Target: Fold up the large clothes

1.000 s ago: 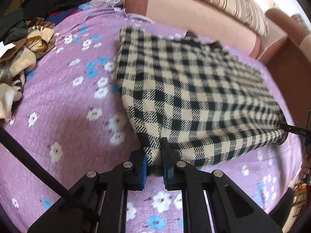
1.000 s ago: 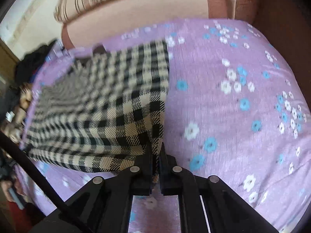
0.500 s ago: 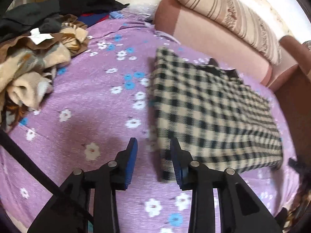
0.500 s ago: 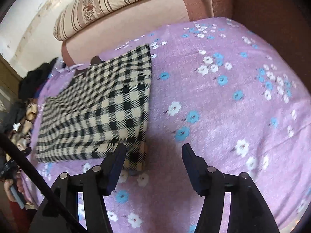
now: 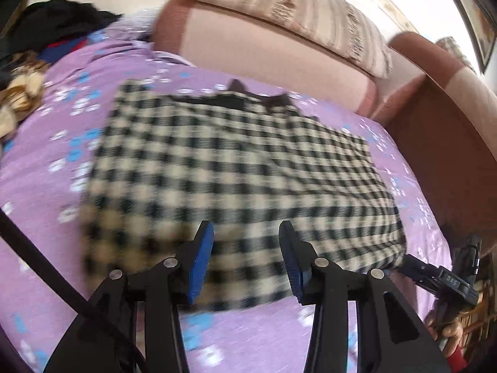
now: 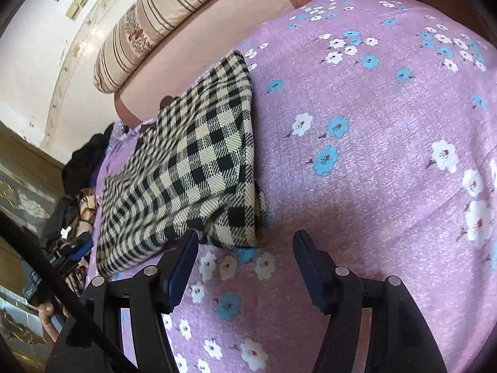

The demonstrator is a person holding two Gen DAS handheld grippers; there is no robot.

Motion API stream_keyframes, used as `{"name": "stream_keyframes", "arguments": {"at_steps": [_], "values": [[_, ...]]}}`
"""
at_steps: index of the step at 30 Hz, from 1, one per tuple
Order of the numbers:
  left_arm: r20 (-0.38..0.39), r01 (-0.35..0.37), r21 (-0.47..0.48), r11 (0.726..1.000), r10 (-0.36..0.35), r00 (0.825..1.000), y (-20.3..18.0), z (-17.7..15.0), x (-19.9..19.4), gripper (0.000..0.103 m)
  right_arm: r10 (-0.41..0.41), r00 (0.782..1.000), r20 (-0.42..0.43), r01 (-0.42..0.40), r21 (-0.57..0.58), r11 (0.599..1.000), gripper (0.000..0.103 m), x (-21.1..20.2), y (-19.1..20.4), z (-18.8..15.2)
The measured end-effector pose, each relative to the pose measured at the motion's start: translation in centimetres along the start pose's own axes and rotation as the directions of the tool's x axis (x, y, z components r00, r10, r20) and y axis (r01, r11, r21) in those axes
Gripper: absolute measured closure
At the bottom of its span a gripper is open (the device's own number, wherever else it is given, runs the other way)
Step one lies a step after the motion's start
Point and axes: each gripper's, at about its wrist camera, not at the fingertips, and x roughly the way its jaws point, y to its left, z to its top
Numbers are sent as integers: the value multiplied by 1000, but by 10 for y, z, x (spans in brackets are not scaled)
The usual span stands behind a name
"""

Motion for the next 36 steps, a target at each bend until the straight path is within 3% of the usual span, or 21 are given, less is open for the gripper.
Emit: {"name": "stream_keyframes", "arguments": {"at_steps": [6, 9, 17, 19, 20, 21, 23, 26, 30, 33, 36], "values": [[-86, 15, 24, 1000, -13, 996, -25, -5, 49, 61, 49, 998, 48, -52, 60, 997, 35, 22, 0, 18], [-122, -12, 66, 998, 20, 992, -34, -12, 68, 61, 57, 997, 52, -60, 58, 996, 35, 40, 7, 33], [-123, -28, 121, 992, 43, 991, -42, -21, 77, 47, 84, 995, 52, -89, 93, 992, 32, 80, 24, 66], [-120, -38, 139, 990, 55, 991, -45, -22, 76, 47, 64, 998, 25, -65, 78, 995, 39, 87, 32, 72], [-129, -36, 141, 989, 54, 990, -46, -22, 76, 47, 57, 998, 14, -58, 70, 996, 56, 88, 34, 73], [-142, -28, 131, 991, 46, 989, -45, -20, 74, 47, 46, 999, -9, -46, 53, 998, 65, 90, 39, 75], [-155, 3, 89, 996, 11, 988, -38, -15, 65, 55, 7, 1000, -20, -7, 21, 1000, 72, 89, 49, 78], [-88, 30, 19, 999, -28, 996, -18, -2, 31, 55, -70, 998, -11, 69, -51, 996, 76, 85, 76, 83], [67, -46, -68, 997, 50, 996, 31, 14, -31, 55, -134, 991, 21, 135, -171, 976, 78, 82, 130, 90], [128, -121, -156, 980, 142, 982, 73, 19, -62, 55, -157, 987, 40, 162, -267, 950, 79, 88, 179, 85], [181, -195, -262, 945, 246, 952, 122, 19, -93, 55, -156, 987, 45, 161, -376, 913, 81, 101, 233, 64]]}}
